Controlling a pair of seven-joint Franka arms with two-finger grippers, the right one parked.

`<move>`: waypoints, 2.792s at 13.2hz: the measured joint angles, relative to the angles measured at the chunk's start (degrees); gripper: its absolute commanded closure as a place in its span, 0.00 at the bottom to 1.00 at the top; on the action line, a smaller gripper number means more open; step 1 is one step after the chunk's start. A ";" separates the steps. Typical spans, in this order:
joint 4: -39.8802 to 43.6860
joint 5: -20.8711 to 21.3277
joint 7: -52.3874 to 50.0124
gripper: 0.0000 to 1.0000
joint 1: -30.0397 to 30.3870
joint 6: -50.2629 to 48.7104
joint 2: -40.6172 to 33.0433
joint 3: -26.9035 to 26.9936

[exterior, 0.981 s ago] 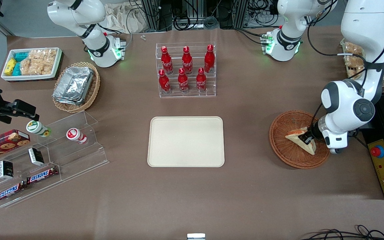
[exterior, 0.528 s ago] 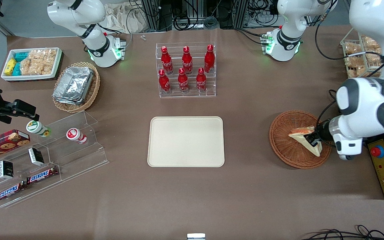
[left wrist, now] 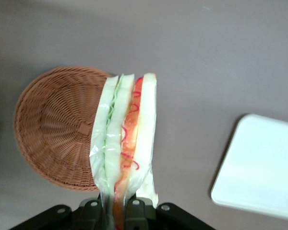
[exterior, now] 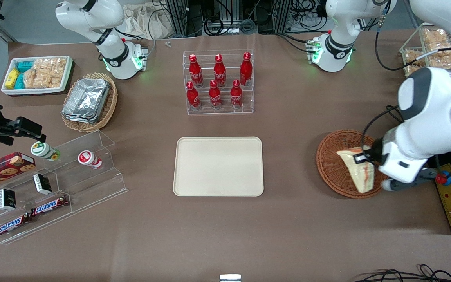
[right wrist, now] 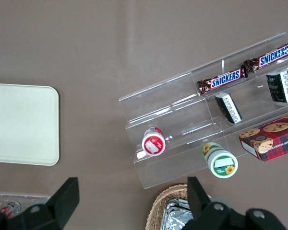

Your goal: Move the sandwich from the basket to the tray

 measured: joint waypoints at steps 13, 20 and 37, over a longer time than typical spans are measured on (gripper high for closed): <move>13.19 9.49 -8.36 1.00 -16.68 10.68 28.41 -9.88; 12.65 10.61 -11.16 0.63 -18.93 14.46 31.86 -9.88; 12.83 14.60 -16.62 0.00 -11.69 5.16 18.08 -9.55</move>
